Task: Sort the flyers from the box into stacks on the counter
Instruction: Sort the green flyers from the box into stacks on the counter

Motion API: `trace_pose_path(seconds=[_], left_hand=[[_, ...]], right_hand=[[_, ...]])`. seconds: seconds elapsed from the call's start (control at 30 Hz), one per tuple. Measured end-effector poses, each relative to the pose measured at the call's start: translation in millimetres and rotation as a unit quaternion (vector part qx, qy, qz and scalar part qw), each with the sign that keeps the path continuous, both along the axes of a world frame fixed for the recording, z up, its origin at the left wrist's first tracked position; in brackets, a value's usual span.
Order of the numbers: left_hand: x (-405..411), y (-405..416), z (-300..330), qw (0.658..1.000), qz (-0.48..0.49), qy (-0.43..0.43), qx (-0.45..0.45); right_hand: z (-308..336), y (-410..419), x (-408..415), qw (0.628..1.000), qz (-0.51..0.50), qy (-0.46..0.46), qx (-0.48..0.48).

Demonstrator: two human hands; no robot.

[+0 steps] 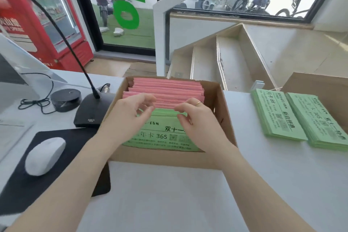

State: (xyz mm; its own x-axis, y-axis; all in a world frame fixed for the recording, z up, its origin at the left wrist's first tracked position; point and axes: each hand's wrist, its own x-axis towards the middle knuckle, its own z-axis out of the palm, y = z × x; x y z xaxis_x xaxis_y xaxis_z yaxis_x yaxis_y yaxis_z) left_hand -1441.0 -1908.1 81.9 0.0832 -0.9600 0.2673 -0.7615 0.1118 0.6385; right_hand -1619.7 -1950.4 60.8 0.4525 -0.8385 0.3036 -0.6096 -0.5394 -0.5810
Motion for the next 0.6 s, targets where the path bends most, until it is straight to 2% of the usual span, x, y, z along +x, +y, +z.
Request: trace_pose_path(seconds=[0.17, 0.23, 0.4, 0.6], left_hand=[[54.2, -14.8, -19.2, 0.982, -0.124, -0.144, 0.008], [67.7, -19.4, -24.0, 0.970, -0.171, -0.171, 0.004], [86.0, -26.3, -34.8, 0.952, -0.229, -0.193, -0.056], [87.1, -25.6, -38.5, 0.954, -0.244, -0.162, -0.065]], right_hand=[[-8.8, 2.7, 41.3, 0.989, -0.039, 0.145, -0.012], [-9.0, 3.5, 48.5, 0.981, -0.056, 0.185, -0.008], [-7.9, 7.2, 58.9, 0.971, -0.079, 0.227, -0.009], [-6.5, 13.4, 57.4, 0.969, -0.088, 0.228, -0.023]])
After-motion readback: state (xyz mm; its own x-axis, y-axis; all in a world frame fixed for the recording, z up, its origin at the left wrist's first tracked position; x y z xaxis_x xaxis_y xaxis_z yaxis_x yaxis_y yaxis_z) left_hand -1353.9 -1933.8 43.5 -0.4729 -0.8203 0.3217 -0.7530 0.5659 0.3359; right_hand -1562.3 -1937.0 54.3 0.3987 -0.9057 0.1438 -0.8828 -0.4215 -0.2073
